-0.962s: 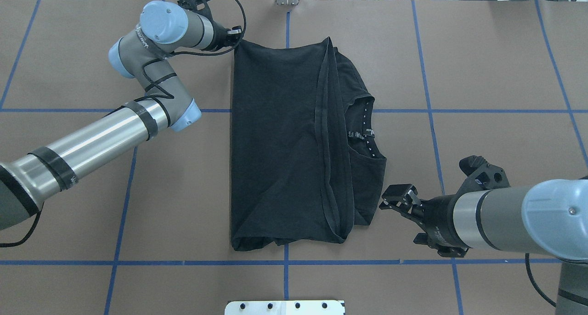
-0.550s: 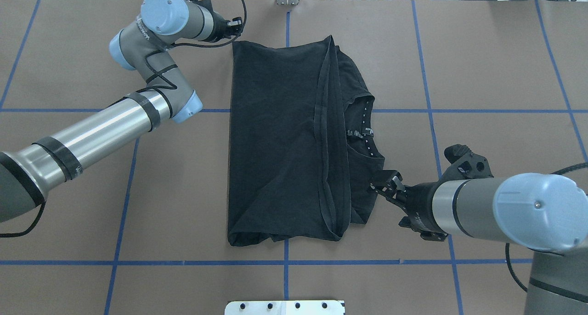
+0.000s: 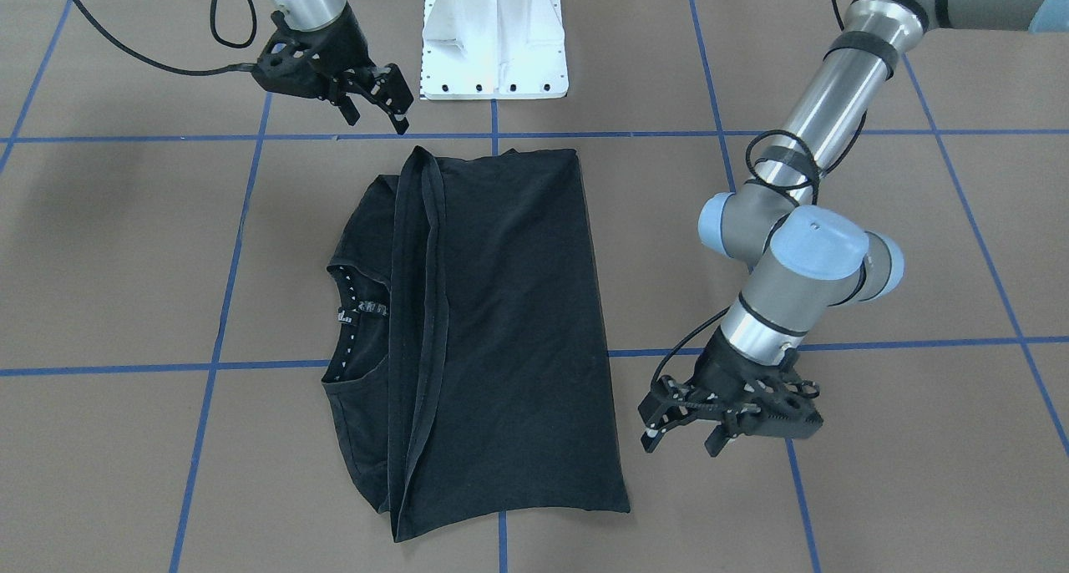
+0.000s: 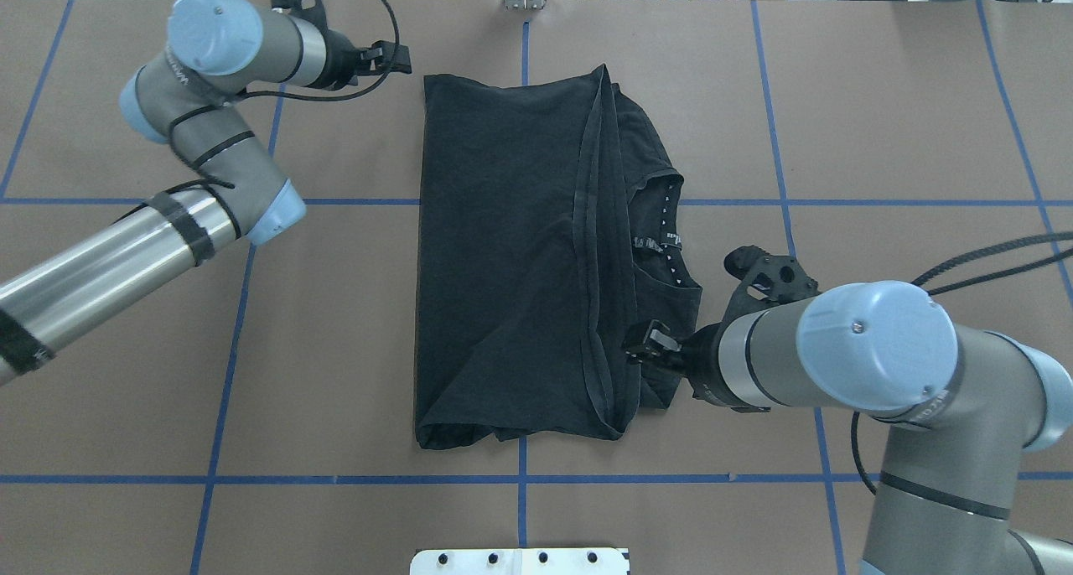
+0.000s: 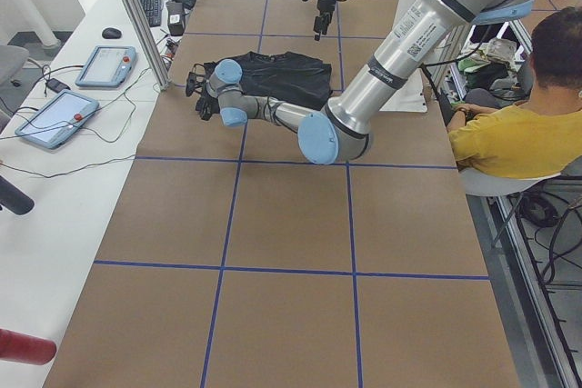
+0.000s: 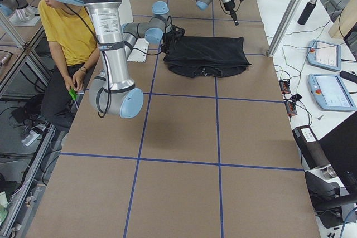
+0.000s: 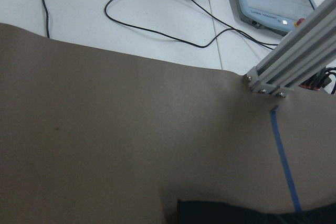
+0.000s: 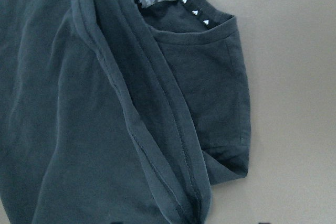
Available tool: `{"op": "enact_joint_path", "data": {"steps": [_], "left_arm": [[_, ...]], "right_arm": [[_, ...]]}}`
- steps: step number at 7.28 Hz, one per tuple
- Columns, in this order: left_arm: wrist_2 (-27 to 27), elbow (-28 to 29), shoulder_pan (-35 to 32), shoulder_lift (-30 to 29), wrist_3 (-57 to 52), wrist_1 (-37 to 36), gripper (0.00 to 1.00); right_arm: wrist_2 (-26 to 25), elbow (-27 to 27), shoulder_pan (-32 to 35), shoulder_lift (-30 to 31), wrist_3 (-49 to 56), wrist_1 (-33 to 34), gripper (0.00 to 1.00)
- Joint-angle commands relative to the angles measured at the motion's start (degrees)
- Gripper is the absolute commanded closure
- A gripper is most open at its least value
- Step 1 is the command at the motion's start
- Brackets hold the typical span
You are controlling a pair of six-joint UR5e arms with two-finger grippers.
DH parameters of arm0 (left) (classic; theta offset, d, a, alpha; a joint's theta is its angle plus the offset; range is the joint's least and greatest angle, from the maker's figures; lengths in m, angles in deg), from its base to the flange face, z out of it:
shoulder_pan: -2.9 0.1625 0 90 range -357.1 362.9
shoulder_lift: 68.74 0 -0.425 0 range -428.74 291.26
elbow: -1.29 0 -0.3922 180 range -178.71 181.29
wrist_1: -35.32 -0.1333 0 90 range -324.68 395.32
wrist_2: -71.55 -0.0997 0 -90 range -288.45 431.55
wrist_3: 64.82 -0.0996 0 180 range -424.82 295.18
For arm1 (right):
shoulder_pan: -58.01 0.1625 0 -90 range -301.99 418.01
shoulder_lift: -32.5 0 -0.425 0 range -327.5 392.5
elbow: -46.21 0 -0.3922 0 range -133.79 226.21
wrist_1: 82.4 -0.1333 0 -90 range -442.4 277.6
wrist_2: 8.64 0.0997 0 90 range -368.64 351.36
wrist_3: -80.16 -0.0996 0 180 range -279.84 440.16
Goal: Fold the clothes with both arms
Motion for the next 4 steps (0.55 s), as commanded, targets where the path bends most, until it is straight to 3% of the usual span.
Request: {"op": "enact_joint_path", "data": {"steps": [1,2,4], "left_arm": [[2.2,-10.8,-0.1,9.4,0.1,-0.3,0.00],[2.6,-14.0,-0.1,13.8,0.2,-0.2,0.00],[2.7,-22.3,-0.2,22.0,0.2,-0.3,0.00]], "right_arm": [[0.8,7.5,-2.5,-8.5,20.1,7.0,0.37],[0.4,11.2,-3.1,-11.5,28.2,9.5,0.50],[0.0,18.9,-3.2,-19.2,44.4,16.3,0.53]]}}
